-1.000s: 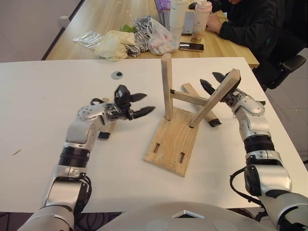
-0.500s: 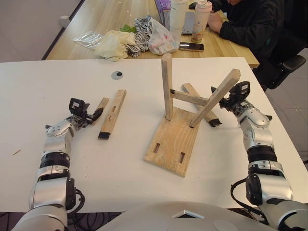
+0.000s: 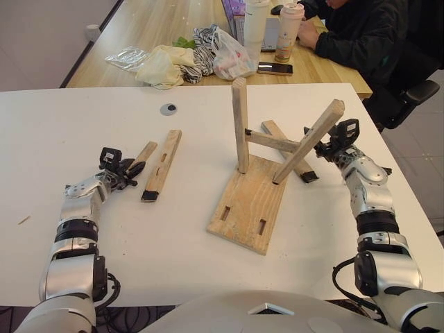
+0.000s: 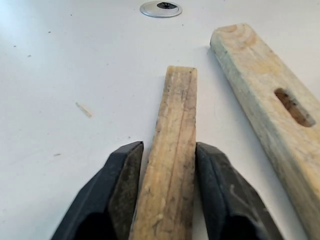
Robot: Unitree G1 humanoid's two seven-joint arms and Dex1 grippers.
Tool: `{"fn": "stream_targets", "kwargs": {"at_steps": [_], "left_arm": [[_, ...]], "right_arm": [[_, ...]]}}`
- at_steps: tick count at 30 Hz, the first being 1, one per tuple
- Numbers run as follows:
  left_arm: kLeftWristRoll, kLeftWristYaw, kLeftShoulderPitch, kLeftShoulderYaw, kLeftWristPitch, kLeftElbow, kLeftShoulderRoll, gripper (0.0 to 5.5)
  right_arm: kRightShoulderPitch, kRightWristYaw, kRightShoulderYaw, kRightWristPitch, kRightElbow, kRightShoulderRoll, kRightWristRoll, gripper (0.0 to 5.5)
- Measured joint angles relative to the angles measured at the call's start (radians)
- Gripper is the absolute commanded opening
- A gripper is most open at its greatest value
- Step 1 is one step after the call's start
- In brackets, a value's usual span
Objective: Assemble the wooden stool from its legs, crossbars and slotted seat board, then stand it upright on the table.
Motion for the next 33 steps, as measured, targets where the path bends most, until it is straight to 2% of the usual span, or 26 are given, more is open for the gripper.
{"fn": "stream_targets", "kwargs": {"at_steps": [4, 7, 10, 13, 15, 18, 21, 25, 33], "left_arm": [[-0.002, 0.002, -0.021, 0.012, -0.026, 0.029, 0.003, 1.25], [-0.075, 0.057, -0.097, 0.105, -0.105, 0.016, -0.031, 1.25], [-0.152, 0.051, -0.274, 0.128, -0.193, -0.189, -0.086, 1.25], [-0.170, 0.038, -0.372, 0.062, -0.278, -0.392, -0.201, 1.25], [-0.166, 0.038, -0.397, 0.010, -0.308, -0.474, -0.268, 1.25], [-0.132, 0.045, -0.412, -0.064, -0.356, -0.582, -0.343, 1.25], [-0.118, 0.052, -0.412, -0.109, -0.373, -0.636, -0.383, 1.25], [-0.100, 0.050, -0.397, -0.145, -0.381, -0.690, -0.400, 1.25], [-0.061, 0.051, -0.362, -0.190, -0.389, -0.711, -0.418, 1.25]], "right_arm": [[0.000, -0.004, 0.000, 0.001, 0.000, 0.000, 0.001, 3.12], [-0.013, -0.034, -0.049, 0.017, -0.052, 0.001, 0.043, 3.12], [-0.129, -0.059, -0.163, 0.185, -0.231, 0.007, 0.292, 3.12], [-0.292, -0.126, -0.238, 0.391, -0.448, 0.014, 0.597, 3.12], [-0.365, -0.176, -0.236, 0.489, -0.567, 0.044, 0.732, 3.12], [-0.399, -0.243, -0.155, 0.636, -0.729, 0.090, 0.868, 3.12], [-0.384, -0.267, -0.068, 0.688, -0.781, 0.130, 0.874, 3.12], [-0.357, -0.287, -0.029, 0.710, -0.790, 0.168, 0.873, 3.12], [-0.361, -0.321, -0.031, 0.710, -0.792, 0.227, 0.903, 1.75]]}}
